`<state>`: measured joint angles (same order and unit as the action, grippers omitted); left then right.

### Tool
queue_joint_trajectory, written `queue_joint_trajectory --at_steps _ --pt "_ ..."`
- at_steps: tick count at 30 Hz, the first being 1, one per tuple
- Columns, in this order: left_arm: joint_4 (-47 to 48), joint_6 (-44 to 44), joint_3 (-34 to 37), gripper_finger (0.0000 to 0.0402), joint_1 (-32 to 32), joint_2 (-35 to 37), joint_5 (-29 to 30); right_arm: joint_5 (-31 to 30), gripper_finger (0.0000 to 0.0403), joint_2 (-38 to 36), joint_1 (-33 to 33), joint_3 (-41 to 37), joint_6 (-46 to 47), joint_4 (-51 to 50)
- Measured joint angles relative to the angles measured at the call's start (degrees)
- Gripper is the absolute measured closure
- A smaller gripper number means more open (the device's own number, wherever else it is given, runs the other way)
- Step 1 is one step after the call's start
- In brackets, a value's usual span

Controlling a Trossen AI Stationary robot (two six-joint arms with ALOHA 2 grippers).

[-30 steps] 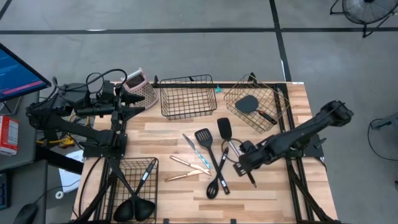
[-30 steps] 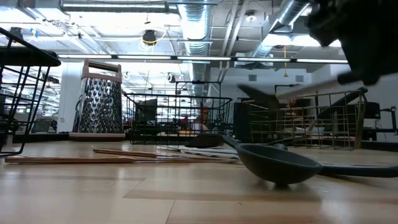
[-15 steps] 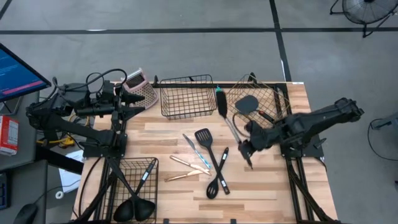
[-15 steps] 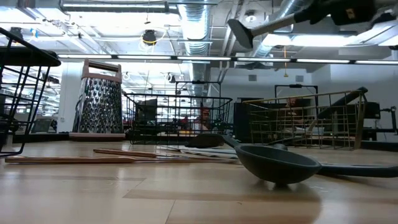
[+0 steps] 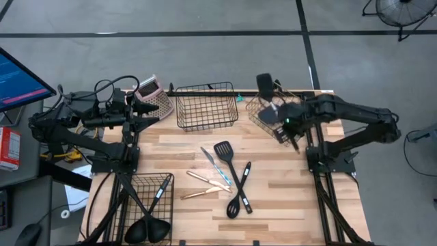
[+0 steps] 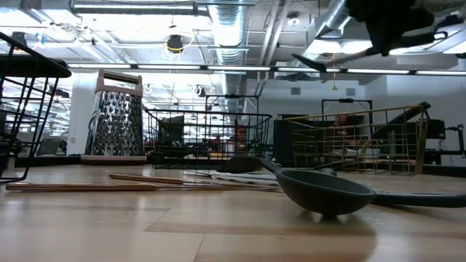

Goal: Pick & Place Kitchen Items
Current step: Put the black spatula into the brown wire basket

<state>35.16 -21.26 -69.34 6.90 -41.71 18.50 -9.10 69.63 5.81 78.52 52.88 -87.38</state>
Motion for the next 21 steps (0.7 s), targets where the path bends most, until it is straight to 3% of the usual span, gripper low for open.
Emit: queue_joint_trajectory --at_steps 11,21 --pt "0.00 0.00 0.00 0.0151 -0.01 -0.01 -0.04 6.27 0.0335 0.00 17.48 -0.15 -13.97 -2.66" --pt "0.00 0.00 0.00 0.0151 0.00 0.00 -0.26 7.81 0.0335 1.07 24.05 -5.61 -18.97 -2.66"
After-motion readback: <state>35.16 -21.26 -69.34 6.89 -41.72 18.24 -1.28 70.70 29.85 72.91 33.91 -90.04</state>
